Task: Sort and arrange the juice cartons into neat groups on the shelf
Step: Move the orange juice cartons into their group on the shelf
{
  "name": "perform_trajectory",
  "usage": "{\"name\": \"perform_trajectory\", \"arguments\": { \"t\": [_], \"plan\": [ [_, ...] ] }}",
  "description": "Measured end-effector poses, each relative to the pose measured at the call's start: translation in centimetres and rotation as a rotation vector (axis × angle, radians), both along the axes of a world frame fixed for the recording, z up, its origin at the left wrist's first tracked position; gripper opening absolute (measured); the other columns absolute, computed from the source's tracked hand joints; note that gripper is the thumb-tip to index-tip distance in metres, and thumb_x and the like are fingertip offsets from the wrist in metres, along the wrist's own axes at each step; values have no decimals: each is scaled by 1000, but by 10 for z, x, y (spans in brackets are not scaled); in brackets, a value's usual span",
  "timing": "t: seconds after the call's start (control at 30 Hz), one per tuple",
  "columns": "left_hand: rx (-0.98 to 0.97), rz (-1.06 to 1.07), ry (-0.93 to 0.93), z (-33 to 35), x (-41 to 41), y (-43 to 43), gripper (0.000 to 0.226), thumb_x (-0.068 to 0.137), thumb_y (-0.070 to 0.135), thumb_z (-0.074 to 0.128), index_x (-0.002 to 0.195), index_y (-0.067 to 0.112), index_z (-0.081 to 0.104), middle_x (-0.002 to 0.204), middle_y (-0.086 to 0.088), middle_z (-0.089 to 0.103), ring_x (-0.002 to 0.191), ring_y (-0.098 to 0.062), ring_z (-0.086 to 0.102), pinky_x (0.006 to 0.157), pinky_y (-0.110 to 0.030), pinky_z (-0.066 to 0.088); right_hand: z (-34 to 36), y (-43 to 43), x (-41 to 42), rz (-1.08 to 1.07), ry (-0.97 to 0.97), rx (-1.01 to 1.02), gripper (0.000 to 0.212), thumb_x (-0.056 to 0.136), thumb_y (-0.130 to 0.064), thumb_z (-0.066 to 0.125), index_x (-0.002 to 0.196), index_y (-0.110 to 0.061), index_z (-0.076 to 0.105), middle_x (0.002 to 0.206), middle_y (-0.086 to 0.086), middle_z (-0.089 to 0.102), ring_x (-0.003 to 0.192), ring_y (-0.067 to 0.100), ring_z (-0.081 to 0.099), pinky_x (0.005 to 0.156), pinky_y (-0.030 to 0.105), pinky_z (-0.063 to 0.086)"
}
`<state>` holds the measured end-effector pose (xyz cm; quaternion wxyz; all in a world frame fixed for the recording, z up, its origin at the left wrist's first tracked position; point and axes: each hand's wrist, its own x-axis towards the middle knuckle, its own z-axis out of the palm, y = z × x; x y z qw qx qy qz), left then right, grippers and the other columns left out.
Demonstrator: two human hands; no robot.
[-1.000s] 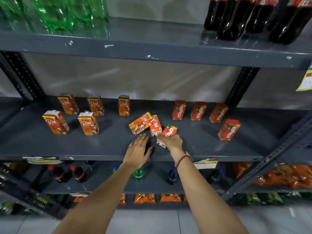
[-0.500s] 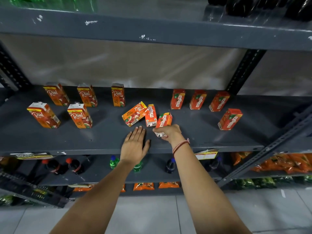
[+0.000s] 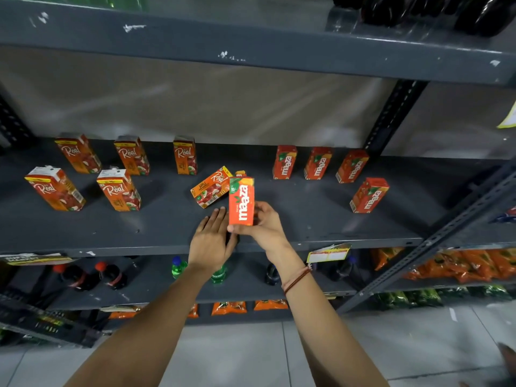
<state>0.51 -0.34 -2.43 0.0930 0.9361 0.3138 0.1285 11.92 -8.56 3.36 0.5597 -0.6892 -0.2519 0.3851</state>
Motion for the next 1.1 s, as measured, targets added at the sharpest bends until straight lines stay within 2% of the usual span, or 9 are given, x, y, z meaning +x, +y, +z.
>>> {"name": "perform_trajectory", "arguments": {
  "t": [0.27,0.43,0.57,0.7,0.83,0.97,1.1],
  "plan": [
    [-32,-15,0,6,-3,-4,66,90,45,22,131,-2,46,133,-24,51,127,-35,44,107,-48,36,-3,2,-7,16,-1,-17,78,57,-12,88,122,-14,44,123,8,62,114,21,58,99,40,49],
    [-10,24,20,5,0,-4,66,91,45,18,134,1,43,139,-20,46,131,-31,40,109,-44,31,-5,-1,3,-6,79,58,70,61,-8,85,118,-15,45,120,9,62,110,20,59,92,30,49],
    [5,45,26,3,2,-3,63,92,43,20,131,1,46,138,-18,49,129,-29,44,107,-43,33,-8,-7,30,-61,153,132,67,65,-8,83,120,-10,45,118,8,63,111,20,60,99,36,47],
    [0,45,43,3,3,-2,72,94,49,8,129,1,49,136,-17,51,126,-29,47,105,-44,36,-12,-23,81,-194,-11,132,62,59,-2,85,106,-13,46,103,3,66,94,16,65,90,33,51],
    [-5,51,50,4,3,-3,79,93,51,0,130,2,49,136,-16,51,126,-29,47,105,-44,36,-16,-43,132,-283,-230,-13,61,53,-5,88,96,-16,47,112,14,66,104,29,64,97,48,49],
    [6,57,54,3,4,-2,78,94,51,2,129,1,49,135,-16,52,126,-29,47,104,-45,37,-14,-55,171,-268,-376,-152,65,55,-12,88,104,-13,46,114,12,67,105,27,64,97,46,50],
    [14,63,53,2,5,-2,78,94,52,1,129,2,50,136,-16,51,126,-29,47,105,-44,36,-19,-58,187,-219,-418,-192,67,61,-8,85,114,-9,46,116,11,66,109,26,62,101,48,46]
  ]
}}
